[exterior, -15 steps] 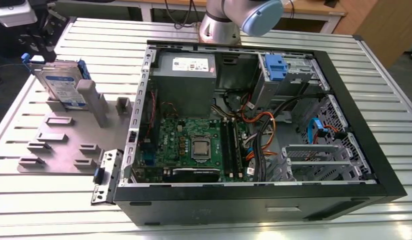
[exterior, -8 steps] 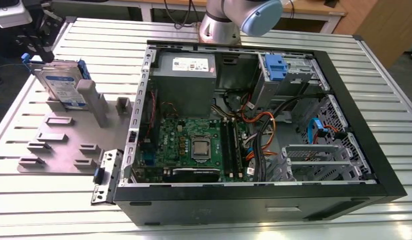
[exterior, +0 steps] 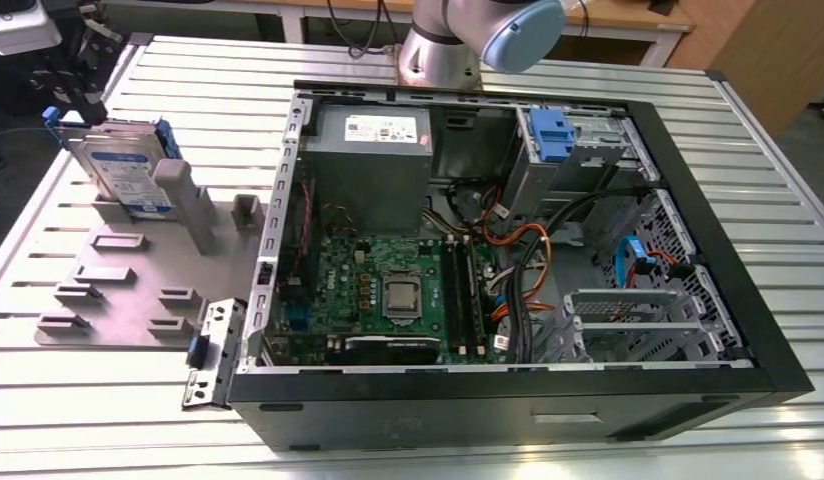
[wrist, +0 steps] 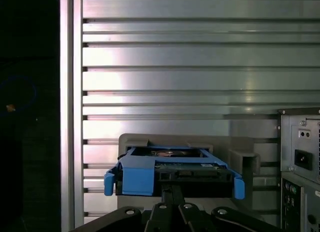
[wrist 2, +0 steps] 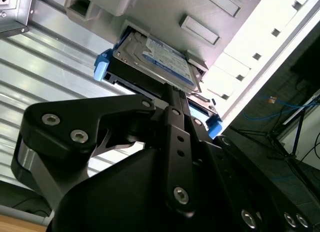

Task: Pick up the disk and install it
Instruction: 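Reach for the disk, then pick up the disk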

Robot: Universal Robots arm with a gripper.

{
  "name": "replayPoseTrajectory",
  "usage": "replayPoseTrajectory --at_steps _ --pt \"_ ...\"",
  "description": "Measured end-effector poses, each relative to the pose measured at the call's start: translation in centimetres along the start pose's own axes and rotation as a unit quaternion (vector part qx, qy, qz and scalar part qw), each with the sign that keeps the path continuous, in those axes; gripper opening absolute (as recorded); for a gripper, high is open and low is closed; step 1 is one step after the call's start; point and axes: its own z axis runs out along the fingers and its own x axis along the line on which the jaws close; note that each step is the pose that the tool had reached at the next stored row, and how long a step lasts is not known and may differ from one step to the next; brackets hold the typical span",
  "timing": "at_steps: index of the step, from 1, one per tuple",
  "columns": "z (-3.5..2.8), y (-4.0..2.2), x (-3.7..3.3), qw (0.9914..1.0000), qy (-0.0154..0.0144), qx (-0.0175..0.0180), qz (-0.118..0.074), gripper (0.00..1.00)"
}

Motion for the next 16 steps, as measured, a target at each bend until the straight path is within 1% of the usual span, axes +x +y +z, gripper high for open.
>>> replayPoseTrajectory --at_steps 4,16 --pt "0.0 0.01 -0.16 1.0 0.0 0.0 0.0 0.11" --pt "0.0 0.01 -0.21 1.0 0.0001 0.0 0.0 0.11"
